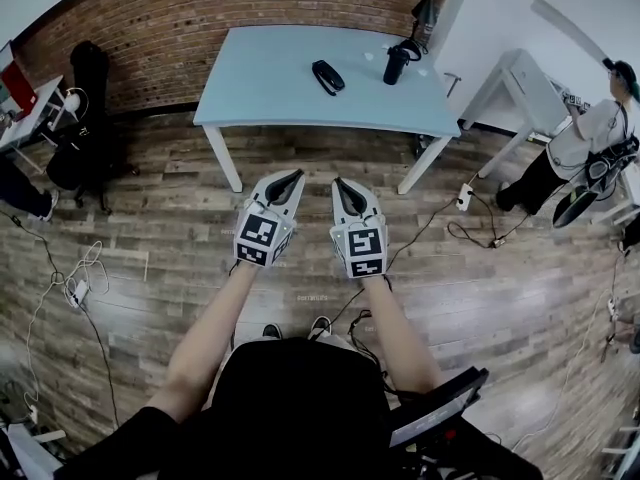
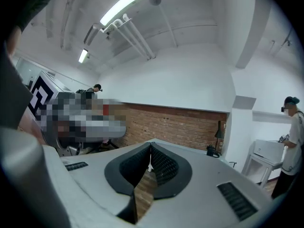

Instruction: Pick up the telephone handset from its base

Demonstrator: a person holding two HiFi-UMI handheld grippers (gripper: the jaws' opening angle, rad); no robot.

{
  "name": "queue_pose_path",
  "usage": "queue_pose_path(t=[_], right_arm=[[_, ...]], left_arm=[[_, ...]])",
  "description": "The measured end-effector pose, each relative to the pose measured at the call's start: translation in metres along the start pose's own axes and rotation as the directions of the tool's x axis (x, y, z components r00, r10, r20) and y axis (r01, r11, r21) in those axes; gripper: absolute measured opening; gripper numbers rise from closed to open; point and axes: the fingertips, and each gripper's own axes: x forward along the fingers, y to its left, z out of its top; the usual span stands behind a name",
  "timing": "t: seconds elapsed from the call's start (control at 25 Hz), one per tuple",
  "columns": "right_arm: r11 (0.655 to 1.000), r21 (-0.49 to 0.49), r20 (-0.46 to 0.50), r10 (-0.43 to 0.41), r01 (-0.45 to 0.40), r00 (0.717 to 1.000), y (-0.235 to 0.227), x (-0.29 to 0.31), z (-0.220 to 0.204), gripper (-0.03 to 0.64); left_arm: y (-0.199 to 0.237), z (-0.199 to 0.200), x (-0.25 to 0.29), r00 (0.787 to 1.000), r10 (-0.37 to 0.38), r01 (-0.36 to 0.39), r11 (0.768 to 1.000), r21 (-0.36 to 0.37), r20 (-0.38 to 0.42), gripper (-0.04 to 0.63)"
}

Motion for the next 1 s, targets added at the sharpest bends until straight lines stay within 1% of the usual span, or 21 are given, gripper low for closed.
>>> queue_pose_path(t=[0.28,0.48,0.6,0.68,0.88,1.0], right_arm=[[1.000,0.016,0.010,0.013,-0.014,1.000,-0.014,0.009,-0.001,0.014],[0.999,0.021,0.007,0.046,-0.046,0.999,-0.026,0.013,-0.004,0.014],[0.999,0.034,0.014,0.033,-0.033,0.999,-0.043,0.015,-0.009,0.014],[0.998,0.058,0.018,0.017,-0.018,1.000,-0.049,0.014,-0.009,0.014],[0.998,0.061,0.016,0.026,-0.027,1.000,-0.041,0.015,-0.016,0.014],[0.998,0.052,0.004,0.032,-0.032,0.999,-0.036,0.022,-0.020,0.014]], left_arm=[[-0.001,-0.001,0.015,1.000,0.008,-0.007,1.000,0.014,-0.008,0.029],[-0.002,-0.002,0.031,0.999,0.040,-0.040,0.999,0.003,-0.012,0.029],[-0.008,-0.004,0.042,0.999,0.050,-0.050,0.999,-0.008,-0.022,0.029],[-0.011,-0.004,0.043,0.998,0.051,-0.051,0.999,0.002,-0.024,0.029],[-0.007,-0.015,0.039,0.998,0.064,-0.064,0.998,-0.003,-0.017,0.029],[-0.002,-0.018,0.040,0.999,0.044,-0.044,0.999,-0.027,0.001,0.029]])
